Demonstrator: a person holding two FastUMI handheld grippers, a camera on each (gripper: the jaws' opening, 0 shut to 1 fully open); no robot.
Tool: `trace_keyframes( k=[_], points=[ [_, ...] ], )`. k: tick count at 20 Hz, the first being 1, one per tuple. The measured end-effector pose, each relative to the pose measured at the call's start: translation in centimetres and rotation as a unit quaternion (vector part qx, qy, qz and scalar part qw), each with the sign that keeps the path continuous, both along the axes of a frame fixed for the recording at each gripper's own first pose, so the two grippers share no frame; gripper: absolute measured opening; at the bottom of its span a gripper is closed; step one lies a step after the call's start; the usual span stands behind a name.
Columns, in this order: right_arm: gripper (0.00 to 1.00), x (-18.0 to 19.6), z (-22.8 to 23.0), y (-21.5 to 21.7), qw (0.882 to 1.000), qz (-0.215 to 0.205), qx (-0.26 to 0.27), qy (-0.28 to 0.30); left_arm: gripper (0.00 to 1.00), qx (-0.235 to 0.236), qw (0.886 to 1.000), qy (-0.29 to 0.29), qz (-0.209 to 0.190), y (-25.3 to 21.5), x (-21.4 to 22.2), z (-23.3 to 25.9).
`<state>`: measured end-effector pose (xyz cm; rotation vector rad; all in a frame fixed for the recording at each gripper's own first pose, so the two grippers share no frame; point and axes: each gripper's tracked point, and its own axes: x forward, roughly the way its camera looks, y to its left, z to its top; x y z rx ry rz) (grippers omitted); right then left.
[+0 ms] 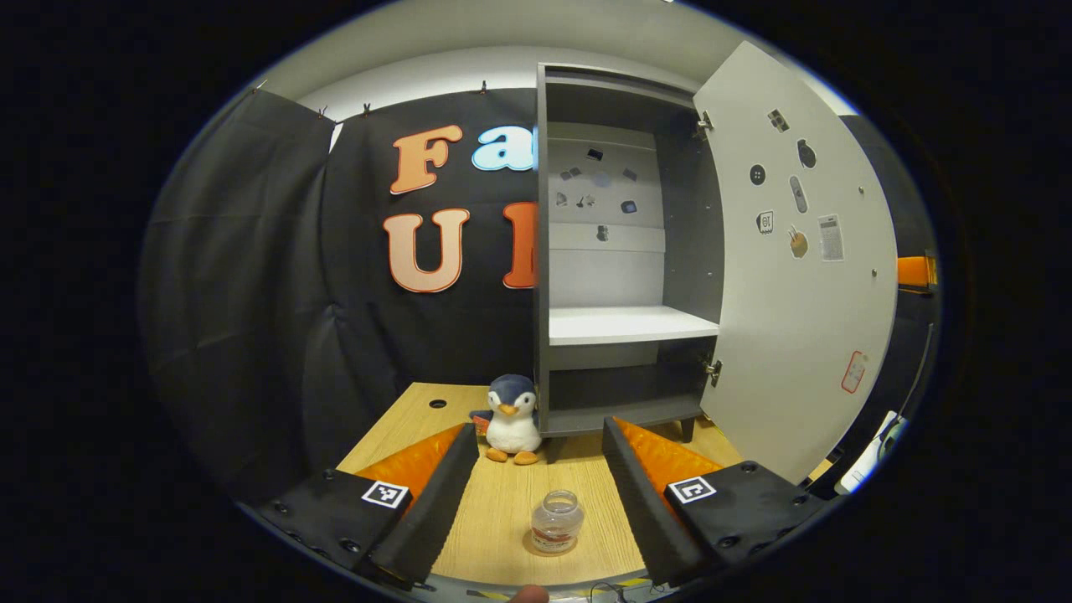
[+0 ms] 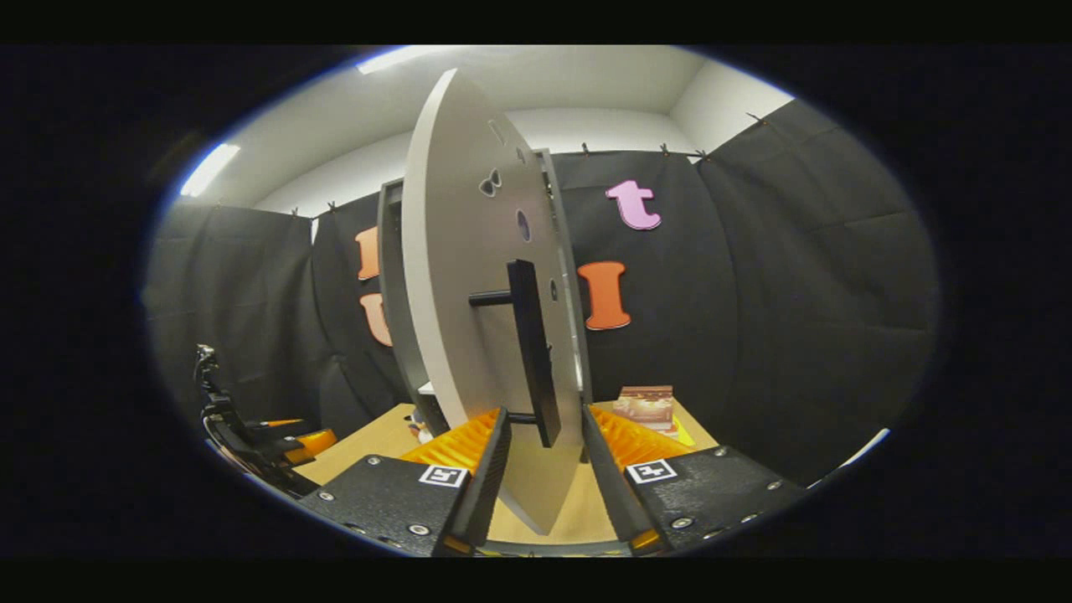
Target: Open the cabinet door with the right hand, grasp the bottle in the cabinet with the left hand and place it on the coaster, then close the cabinet door with the right hand.
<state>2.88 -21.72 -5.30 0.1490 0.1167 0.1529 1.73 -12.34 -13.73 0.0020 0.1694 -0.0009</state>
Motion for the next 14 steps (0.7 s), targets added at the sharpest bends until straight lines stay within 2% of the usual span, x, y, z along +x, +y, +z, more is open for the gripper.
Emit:
trace_keyframes(
  k=[9, 10, 11, 12, 13, 14],
  points=[
    [0.56, 1.6, -0.3, 5.4, 0.999, 0.033, 0.012, 0.005, 0.97, -0.013, 1.000, 0.009, 0.011, 5.7, 1.4, -1.0],
    [0.65, 1.9, -0.2, 5.9, 0.999, 0.037, 0.015, 0.005, 0.97, -0.012, 1.000, 0.008, 0.011, 6.0, 1.6, -1.0],
    [0.57, 2.2, -0.2, 6.3, 0.999, 0.040, 0.016, 0.004, 0.97, -0.011, 1.000, 0.008, 0.014, 6.5, 1.8, -1.0],
    [0.55, 2.6, -0.2, 7.0, 0.999, 0.047, 0.018, 0.003, 0.97, -0.010, 1.000, 0.008, 0.015, 6.8, 1.9, -1.0],
    [0.56, 3.0, -0.3, 7.9, 0.998, 0.052, 0.018, 0.001, 0.96, -0.009, 1.000, 0.007, 0.017, 7.1, 1.9, -1.0],
    [0.63, 3.6, -0.4, 9.3, 0.998, 0.057, 0.018, 0.000, 0.96, -0.008, 1.000, 0.007, 0.020, 7.7, 2.0, -1.1]
  ],
)
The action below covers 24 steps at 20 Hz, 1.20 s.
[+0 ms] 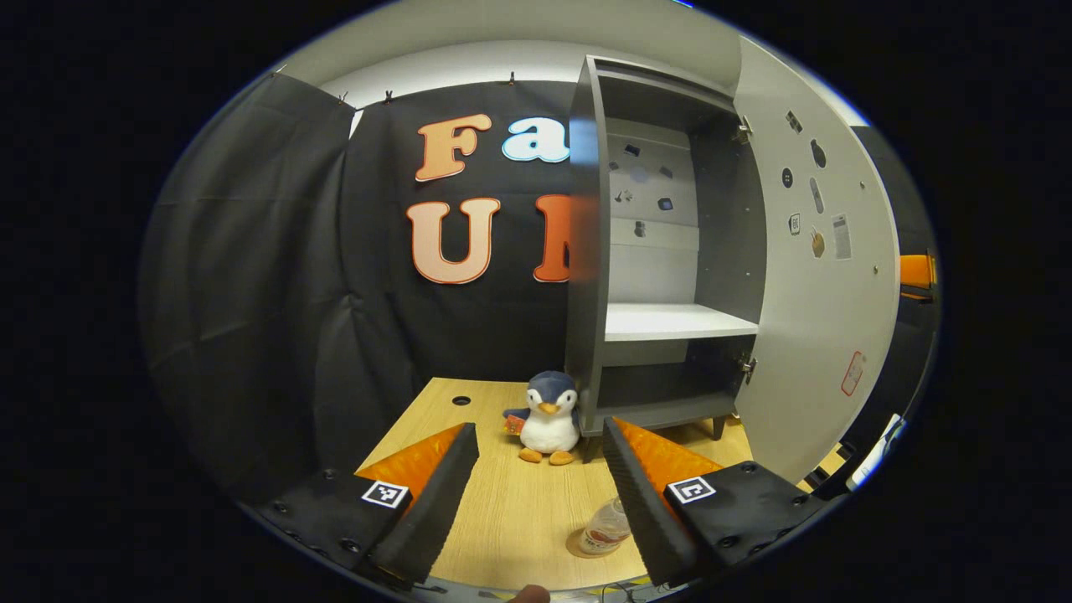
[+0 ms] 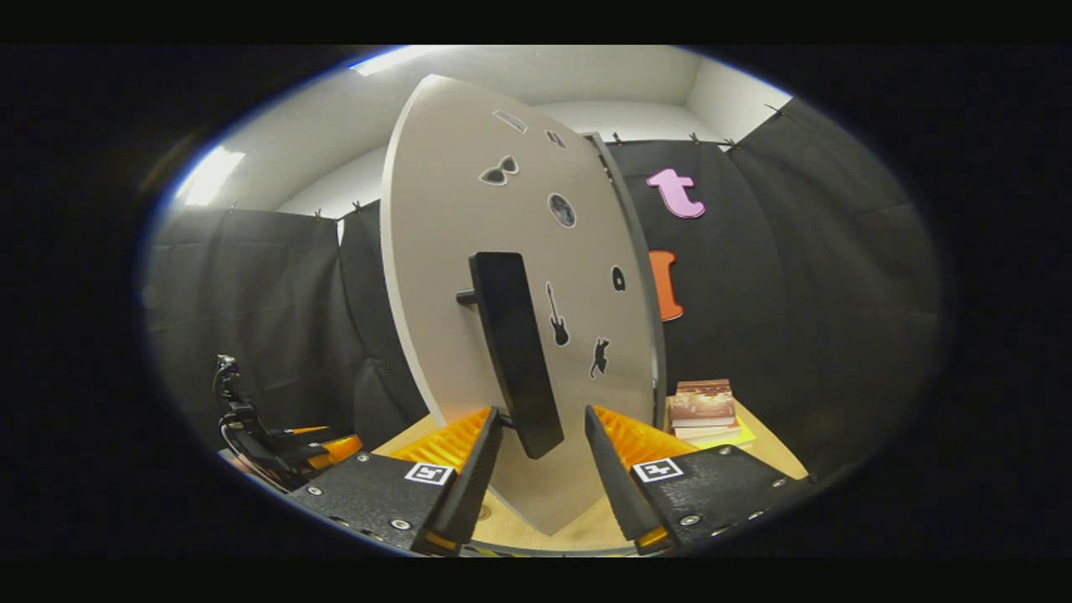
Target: Open the cabinet door with the right hand, grasp the bottle in the cabinet with the left hand and place it on the coaster, then close the cabinet door with the right hand.
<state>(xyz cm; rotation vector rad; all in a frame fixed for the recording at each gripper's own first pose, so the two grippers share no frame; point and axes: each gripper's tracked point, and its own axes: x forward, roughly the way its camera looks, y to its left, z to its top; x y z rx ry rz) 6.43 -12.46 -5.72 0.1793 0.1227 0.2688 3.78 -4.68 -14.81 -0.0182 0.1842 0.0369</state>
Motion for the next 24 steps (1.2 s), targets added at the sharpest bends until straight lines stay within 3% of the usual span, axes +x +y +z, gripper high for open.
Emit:
trace_keyframes(
  k=[9, 18, 24],
  points=[
    [0.84, 6.1, -0.1, 6.9, 0.999, 0.033, -0.003, -0.014, 0.97, -0.008, 0.999, -0.010, 0.034, 5.8, 0.7, 0.7],
    [0.86, 10.2, 0.4, 12.4, 0.998, 0.041, -0.034, -0.037, 0.97, -0.040, 0.997, -0.025, 0.058, 10.8, 2.8, 2.1],
    [0.87, 13.8, 0.4, 14.4, 0.998, 0.030, -0.036, -0.046, 0.97, -0.052, 0.997, -0.012, 0.058, 13.0, 5.1, 0.4]
  ],
)
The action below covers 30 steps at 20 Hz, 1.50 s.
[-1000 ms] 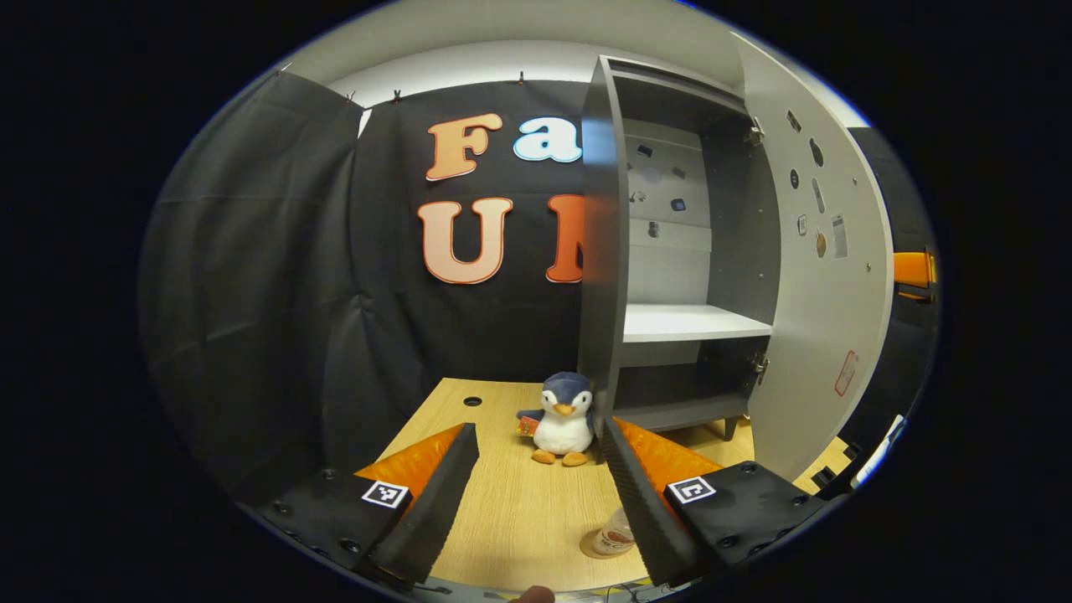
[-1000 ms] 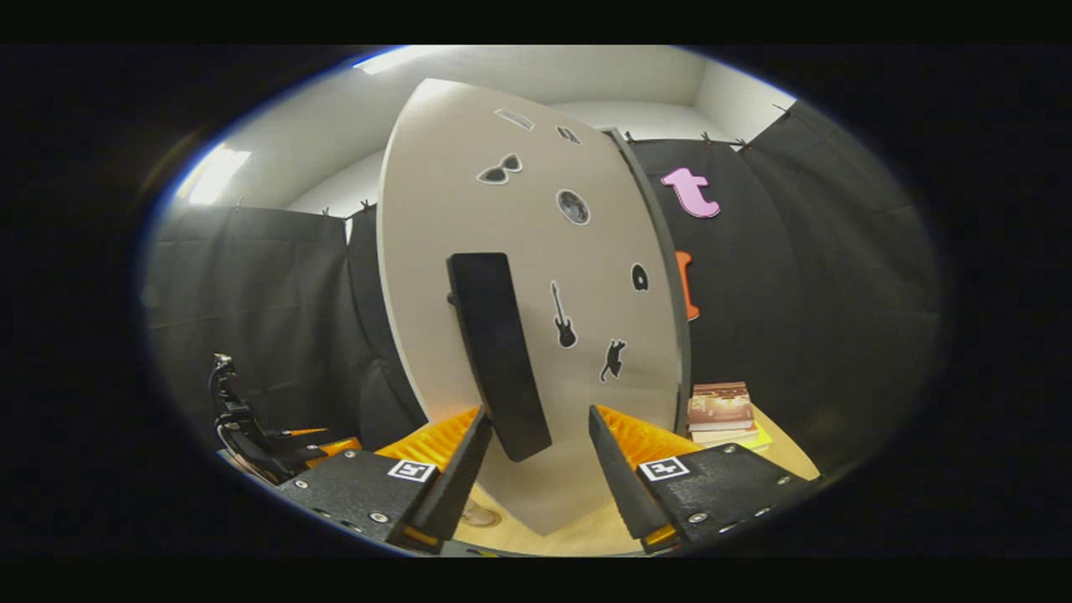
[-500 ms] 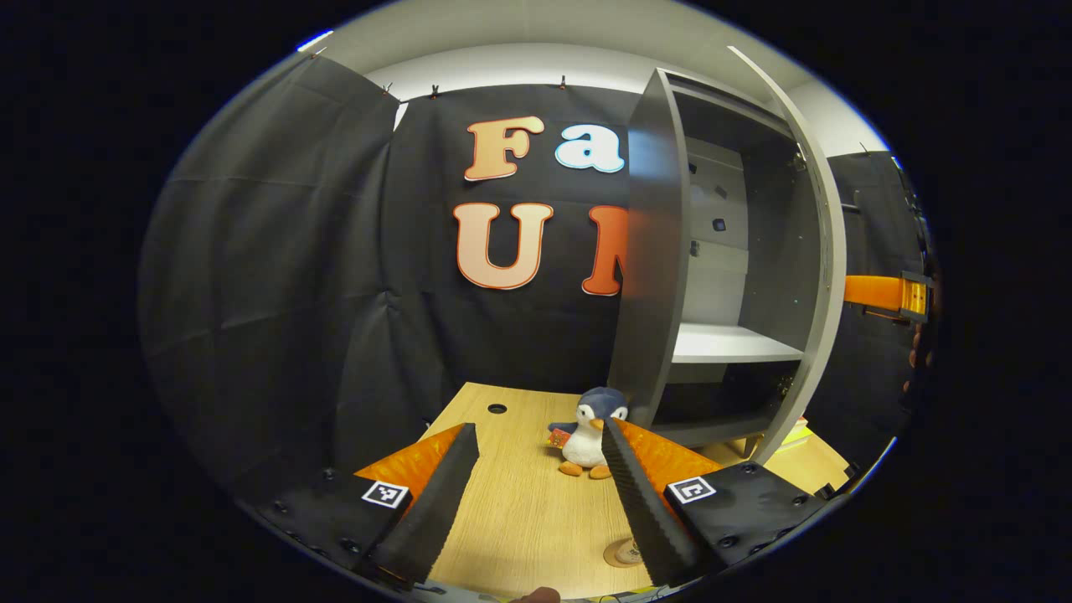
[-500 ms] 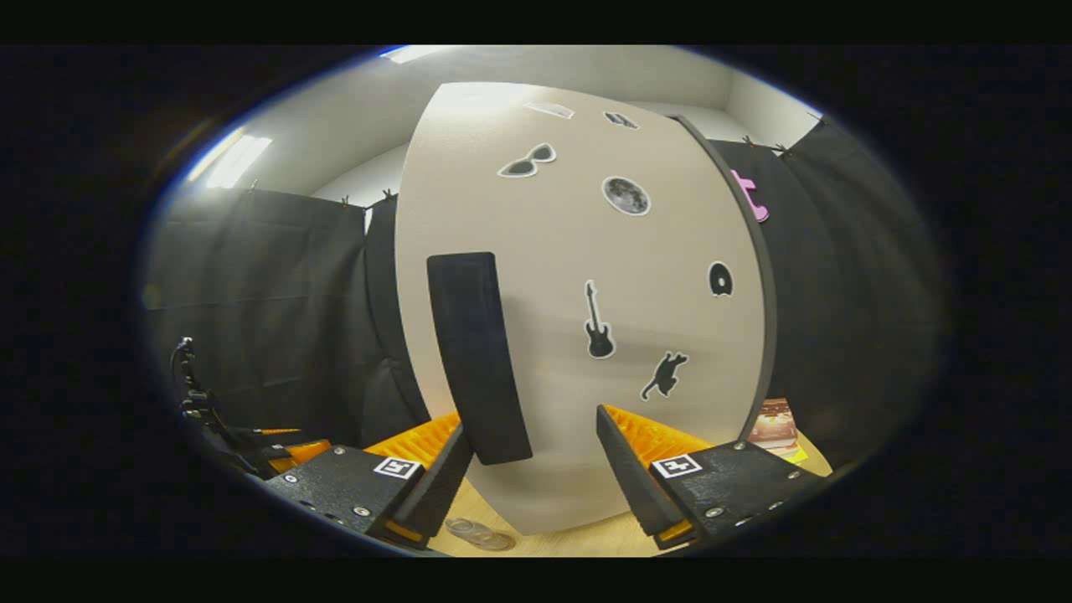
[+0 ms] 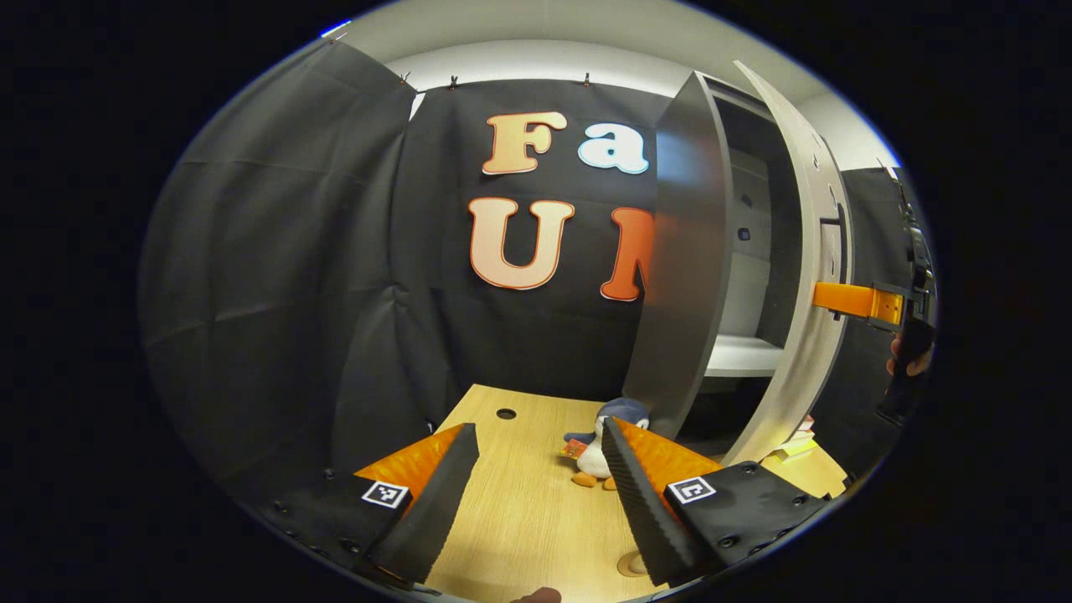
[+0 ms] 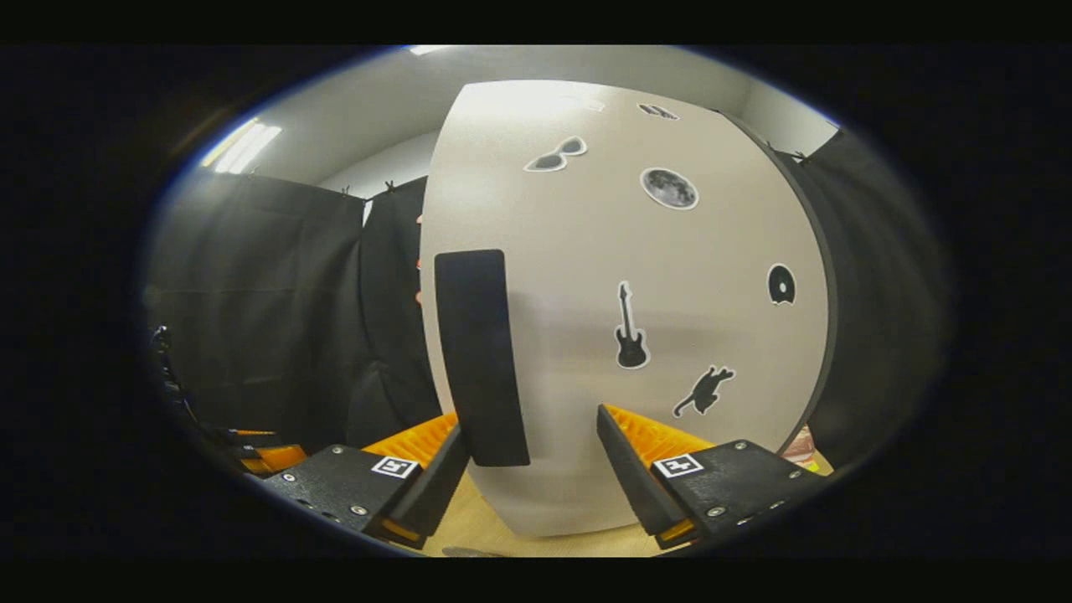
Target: Open the cabinet door with the right hand, grasp the bottle in the cabinet with the left hand and place it on the coaster, then close the cabinet door with the right hand.
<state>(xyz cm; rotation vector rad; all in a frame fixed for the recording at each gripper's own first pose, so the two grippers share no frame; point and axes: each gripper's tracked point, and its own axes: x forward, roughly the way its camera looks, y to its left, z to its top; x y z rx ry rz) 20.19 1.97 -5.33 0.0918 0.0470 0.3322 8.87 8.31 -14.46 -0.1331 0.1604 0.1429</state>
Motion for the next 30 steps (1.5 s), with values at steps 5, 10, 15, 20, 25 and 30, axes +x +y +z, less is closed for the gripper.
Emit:
trace_keyframes(
  k=[5, 10, 15, 20, 25, 30],
  points=[
    [0.88, 3.7, 0.3, 1.6, 0.999, -0.033, -0.003, -0.009, 0.97, 0.000, 1.000, -0.004, -0.009, 1.4, 1.8, -0.4],
    [0.89, 4.3, -0.1, 1.5, 0.997, -0.066, -0.028, -0.020, 0.97, -0.003, 1.000, -0.003, -0.016, 2.6, 2.9, -1.0],
    [0.90, 4.6, -0.2, 1.6, 0.995, -0.094, -0.033, -0.031, 0.97, -0.011, 1.000, 0.001, -0.025, 3.0, 3.3, -1.6],
    [0.90, 4.9, -0.2, 1.7, 0.993, -0.111, -0.035, -0.028, 0.97, -0.011, 0.999, -0.004, -0.036, 3.1, 3.5, -1.2],
    [0.91, 5.1, -0.2, 1.6, 0.992, -0.117, -0.039, -0.027, 0.97, -0.019, 0.999, -0.005, -0.050, 2.1, 3.5, -1.2],
    [0.91, 5.0, -0.3, 1.7, 0.993, -0.106, -0.040, -0.019, 0.97, -0.012, 0.999, -0.009, -0.049, 0.4, 2.2, 0.0]
  ],
)
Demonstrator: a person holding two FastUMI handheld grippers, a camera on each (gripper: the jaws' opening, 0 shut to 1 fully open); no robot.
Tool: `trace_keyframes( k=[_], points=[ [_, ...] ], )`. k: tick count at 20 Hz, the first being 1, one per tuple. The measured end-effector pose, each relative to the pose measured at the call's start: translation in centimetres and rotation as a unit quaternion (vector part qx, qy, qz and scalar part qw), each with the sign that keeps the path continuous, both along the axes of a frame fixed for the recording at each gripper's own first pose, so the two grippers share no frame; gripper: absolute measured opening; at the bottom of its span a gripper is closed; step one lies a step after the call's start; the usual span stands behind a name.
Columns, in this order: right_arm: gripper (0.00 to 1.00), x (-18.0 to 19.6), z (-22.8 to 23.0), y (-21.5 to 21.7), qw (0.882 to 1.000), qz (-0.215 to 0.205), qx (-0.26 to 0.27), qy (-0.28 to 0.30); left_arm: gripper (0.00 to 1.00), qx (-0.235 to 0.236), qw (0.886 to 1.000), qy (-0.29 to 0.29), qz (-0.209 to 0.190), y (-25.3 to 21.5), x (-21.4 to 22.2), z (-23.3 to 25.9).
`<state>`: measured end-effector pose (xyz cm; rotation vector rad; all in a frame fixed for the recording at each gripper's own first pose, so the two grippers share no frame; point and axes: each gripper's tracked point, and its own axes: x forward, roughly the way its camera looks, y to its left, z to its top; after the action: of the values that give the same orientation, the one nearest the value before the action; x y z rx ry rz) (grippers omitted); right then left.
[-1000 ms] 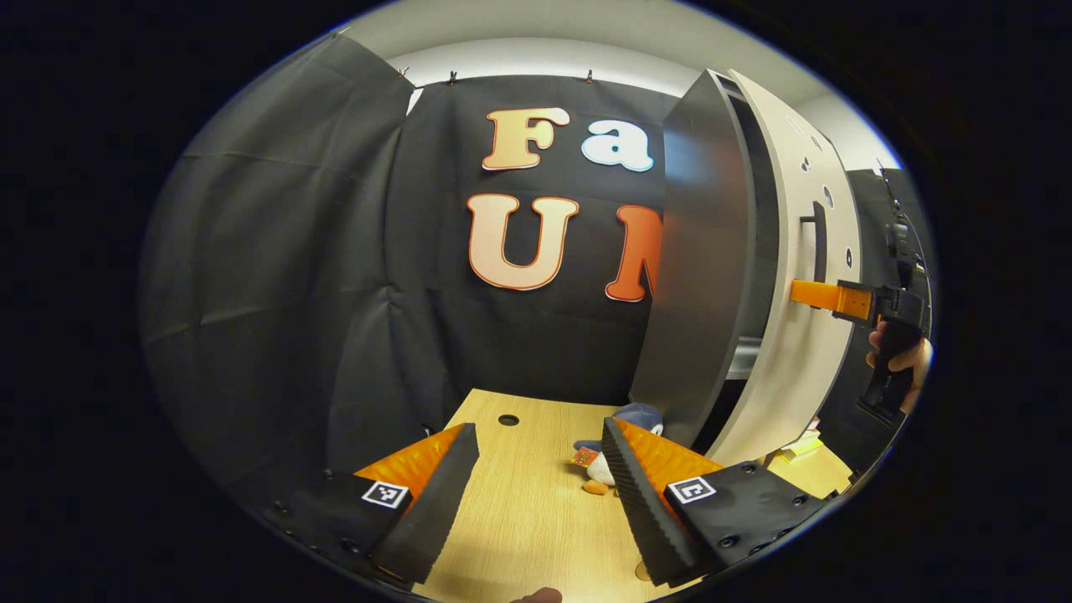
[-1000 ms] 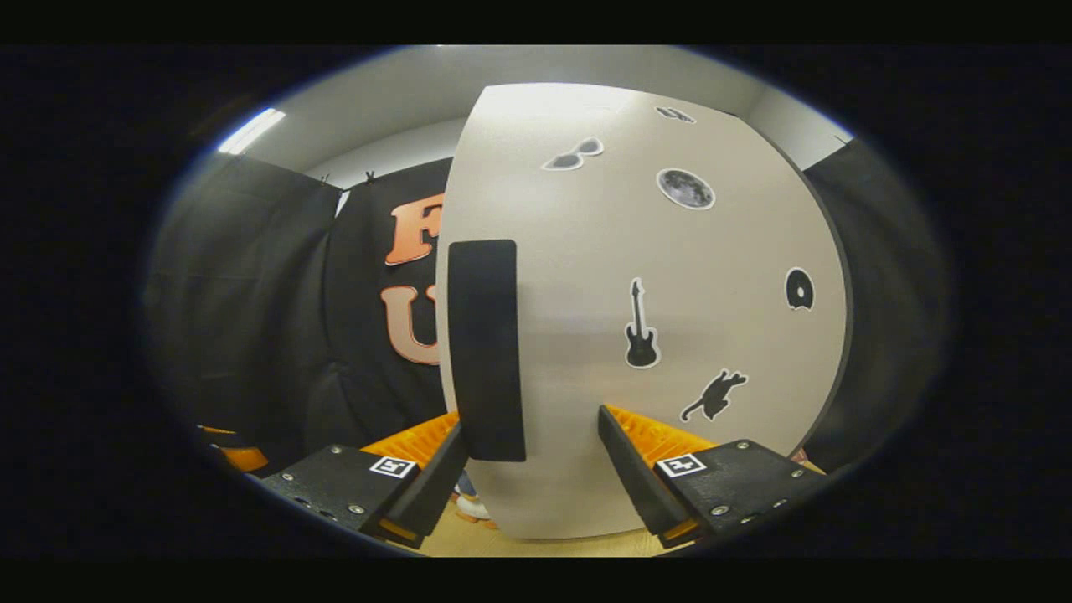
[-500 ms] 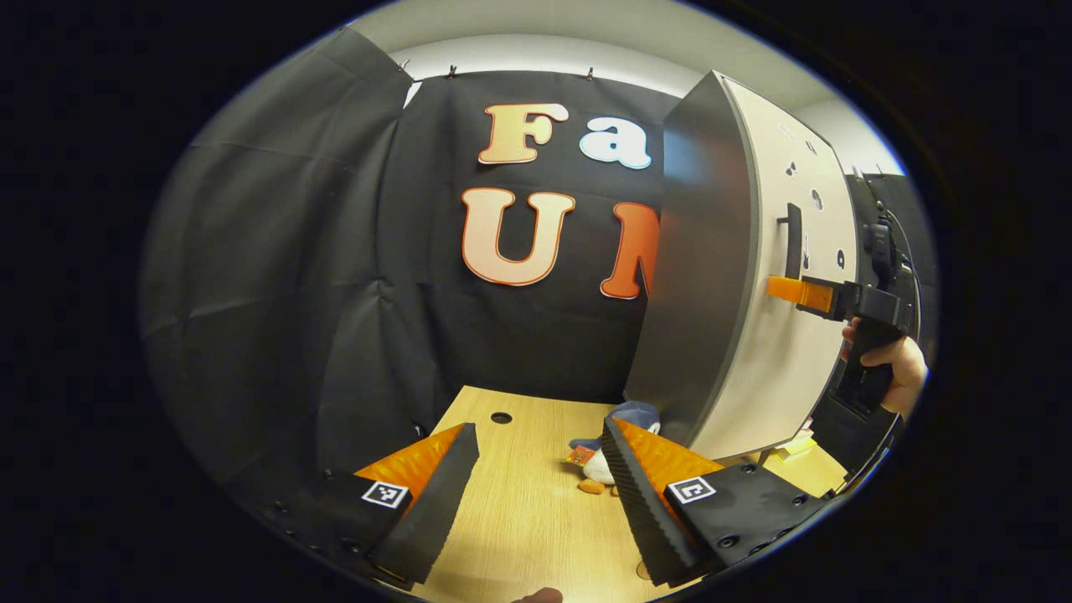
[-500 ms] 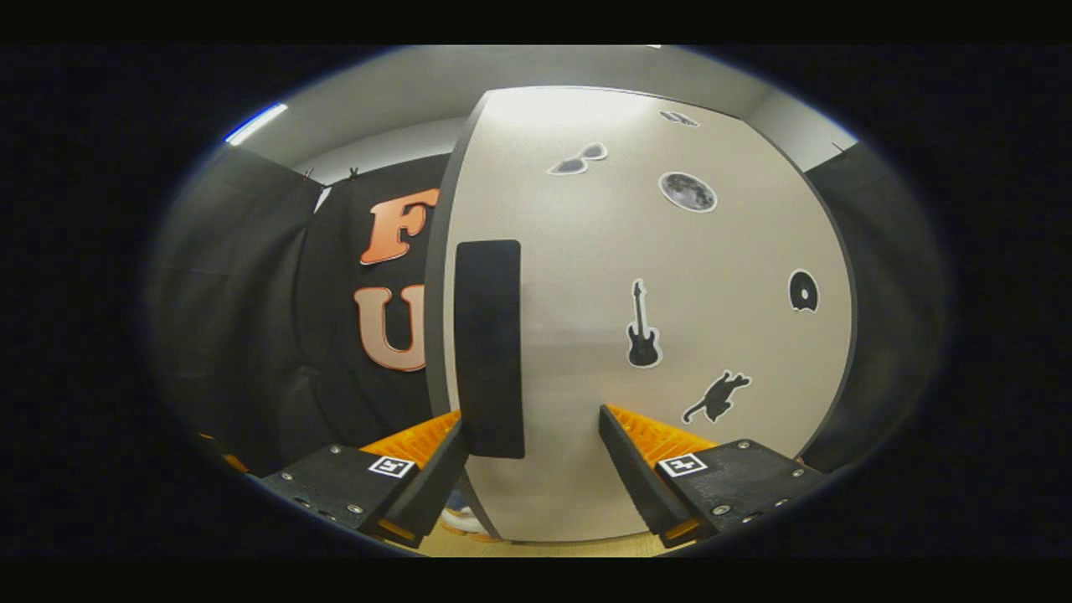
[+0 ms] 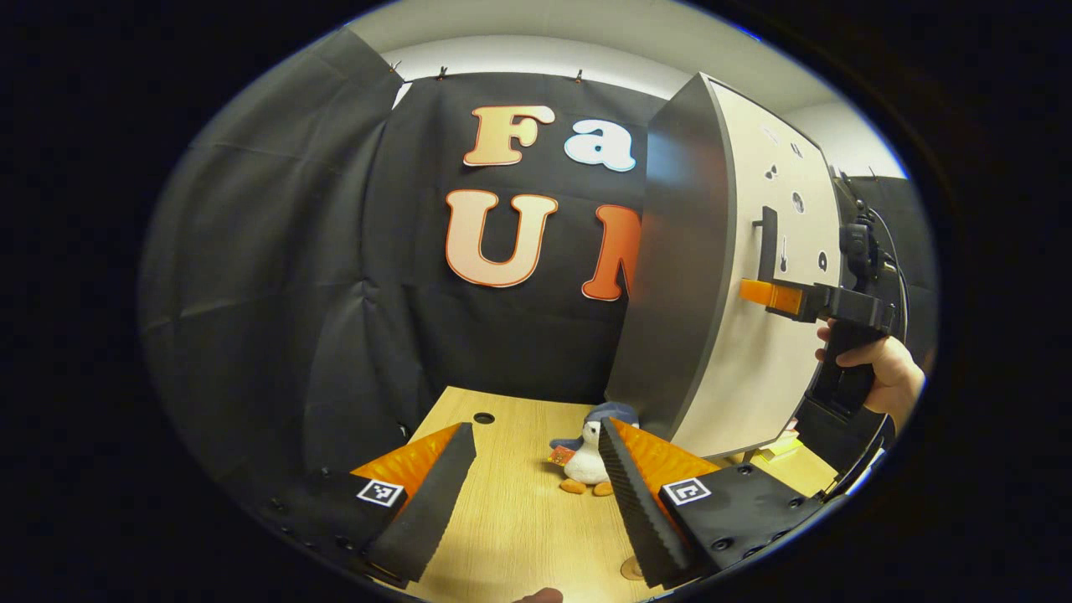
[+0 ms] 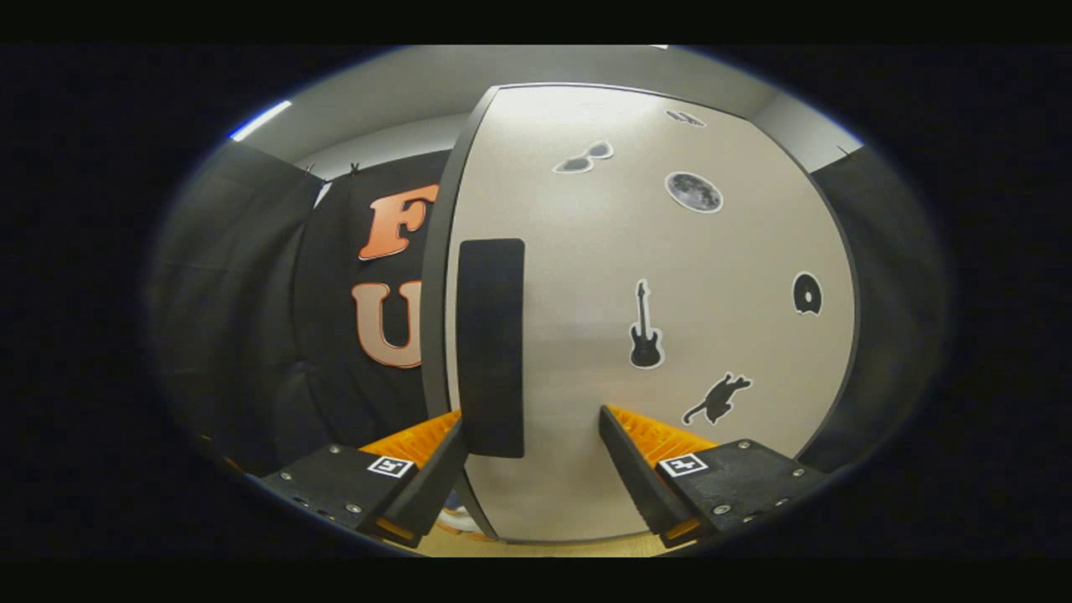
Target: Open the cabinet door with the right hand, grasp the bottle in the cabinet with the left hand and place it on the coaster, then close the cabinet door with the right hand.
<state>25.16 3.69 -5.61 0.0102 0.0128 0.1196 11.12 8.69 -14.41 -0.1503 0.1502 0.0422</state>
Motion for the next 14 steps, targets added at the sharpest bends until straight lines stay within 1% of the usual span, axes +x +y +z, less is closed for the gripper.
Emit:
trace_keyframes(
  k=[3, 4, 5, 6, 8, 9, 10, 12, 13, 14],
  points=[
    [0.93, -1.7, 0.1, -0.3, 0.999, 0.021, 0.030, 0.013, 0.96, 0.007, 1.000, -0.006, 0.016, -2.2, -1.8, 1.4],
    [0.93, -2.9, 0.4, -0.6, 0.999, 0.028, 0.038, 0.012, 0.97, 0.013, 1.000, -0.003, 0.028, -2.8, -2.7, 1.8],
    [0.93, -4.4, 0.8, -1.3, 0.999, 0.030, 0.041, 0.007, 0.99, 0.011, 0.999, -0.003, 0.032, -3.6, -3.4, 2.2],
    [0.94, -6.2, 1.2, -2.4, 0.999, 0.031, 0.043, 0.002, 0.96, 0.007, 0.999, -0.006, 0.034, -4.9, -4.2, 2.8],
    [0.94, -10.0, 1.6, -4.5, 0.998, 0.036, 0.049, 0.004, 0.97, 0.007, 0.999, -0.011, 0.040, -7.2, -6.0, 4.1],
    [0.94, -12.0, 1.7, -5.7, 0.998, 0.038, 0.053, 0.004, 0.94, 0.008, 0.999, -0.015, 0.043, -8.2, -6.8, 4.7],
    [0.94, -14.0, 1.7, -7.2, 0.998, 0.036, 0.057, 0.010, 0.97, 0.011, 0.999, -0.017, 0.042, -9.5, -7.6, 5.0],
    [0.94, -18.5, 1.8, -10.0, 0.997, 0.027, 0.074, 0.018, 0.97, 0.020, 0.999, -0.024, 0.040, -11.6, -9.4, 6.2],
    [0.94, -20.4, 2.1, -11.1, 0.996, 0.023, 0.079, 0.016, 0.94, 0.024, 0.999, -0.029, 0.038, -12.6, -10.3, 6.8],
    [0.94, -22.5, 2.4, -12.3, 0.996, 0.015, 0.083, 0.013, 0.96, 0.027, 0.998, -0.032, 0.037, -13.4, -11.2, 7.1]
  ],
)
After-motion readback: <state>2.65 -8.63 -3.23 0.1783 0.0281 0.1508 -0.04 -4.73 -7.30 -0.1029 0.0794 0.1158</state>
